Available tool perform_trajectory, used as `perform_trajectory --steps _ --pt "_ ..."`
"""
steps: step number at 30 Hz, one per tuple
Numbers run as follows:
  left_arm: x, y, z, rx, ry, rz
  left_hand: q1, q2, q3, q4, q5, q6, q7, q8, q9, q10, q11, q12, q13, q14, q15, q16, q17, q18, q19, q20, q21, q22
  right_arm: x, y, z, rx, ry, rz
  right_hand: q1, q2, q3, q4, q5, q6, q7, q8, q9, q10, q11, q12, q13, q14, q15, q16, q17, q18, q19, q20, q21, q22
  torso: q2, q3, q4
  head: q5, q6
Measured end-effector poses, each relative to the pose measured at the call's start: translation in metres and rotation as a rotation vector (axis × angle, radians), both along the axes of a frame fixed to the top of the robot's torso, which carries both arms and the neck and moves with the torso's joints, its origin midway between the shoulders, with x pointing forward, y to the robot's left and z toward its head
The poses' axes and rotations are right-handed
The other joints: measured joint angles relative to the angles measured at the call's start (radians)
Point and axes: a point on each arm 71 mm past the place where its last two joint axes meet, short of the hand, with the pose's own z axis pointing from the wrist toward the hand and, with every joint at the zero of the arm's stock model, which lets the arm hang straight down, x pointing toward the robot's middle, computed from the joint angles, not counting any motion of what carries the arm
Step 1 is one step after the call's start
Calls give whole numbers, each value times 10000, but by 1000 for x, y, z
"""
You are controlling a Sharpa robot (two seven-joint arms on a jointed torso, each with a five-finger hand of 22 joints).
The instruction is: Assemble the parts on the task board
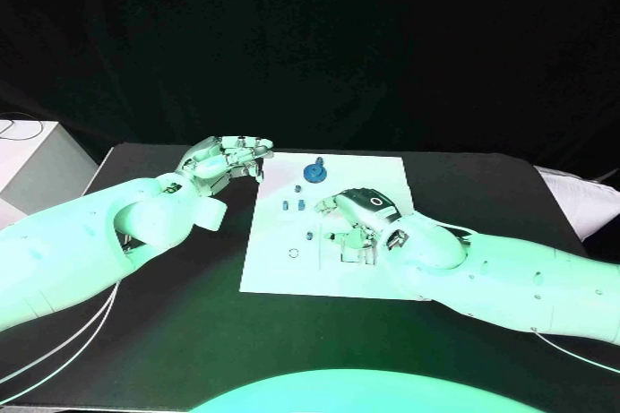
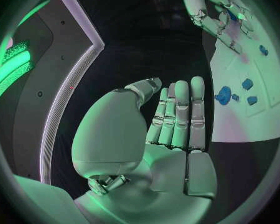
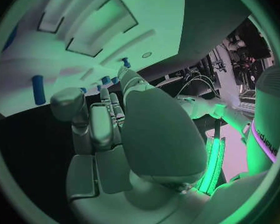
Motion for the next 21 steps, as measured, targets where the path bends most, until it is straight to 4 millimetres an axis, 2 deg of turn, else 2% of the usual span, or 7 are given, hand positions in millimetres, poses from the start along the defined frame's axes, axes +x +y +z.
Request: perform_trajectory --steps 2,5,10,13,17,21 --pt "0 1 -1 11 24 23 0 0 0 0 0 0 0 0 0 0 0 0 0 0 0 0 0 0 0 0 0 0 6 -10 10 19 -39 -171 0 0 189 -2 0 180 -35 87 -9 440 -89 211 22 46 -53 151 212 -1 87 -56 214 240 -6 6 -23 -17 25" --pt "-1 1 -4 12 86 33 0 0 0 0 0 0 0 0 0 0 0 0 0 0 0 0 0 -1 0 0 0 -11 19 -27 28 -32 -113 -491 -3 -3 307 -13 0 316 -33 165 -9 596 -143 217 10 13 -86 222 345 -1 120 -90 345 406 -23 18 -68 -61 84" --pt "-3 1 -8 -5 172 32 0 0 0 0 0 0 0 0 0 0 0 0 0 0 0 0 1 0 0 0 0 -20 34 -50 46 -303 -100 -907 -151 -151 319 -1 -136 338 -60 194 -13 609 -128 217 -23 13 -86 265 392 -1 120 -90 345 443 -46 34 -118 -107 196" --pt "-3 1 -9 -19 215 26 0 0 0 0 0 0 0 0 0 0 0 0 0 0 0 0 1 0 0 0 0 -20 43 -63 50 -606 45 -1163 -230 -230 318 -3 -409 294 -160 194 -53 358 -100 124 -41 13 -85 274 391 -1 120 -90 345 443 -57 50 -147 -115 246" --pt "-3 1 -11 -28 246 35 0 0 0 0 0 0 0 0 0 0 0 0 0 0 0 0 1 0 0 0 1 -20 53 -74 47 -1070 351 -1408 -265 -264 114 -4 -471 320 -329 194 -65 211 -52 95 -41 13 -85 274 386 -1 120 -90 345 429 -58 61 -165 -121 271" --pt "-4 1 -12 -39 276 34 0 0 0 0 0 0 0 0 0 1 0 0 0 0 0 0 1 0 0 0 1 -20 60 -80 42 -1464 617 -1539 -265 -264 108 -11 -471 334 -342 194 -67 179 -52 56 -41 12 -85 274 399 -1 120 -90 345 395 -57 62 -162 -122 261"
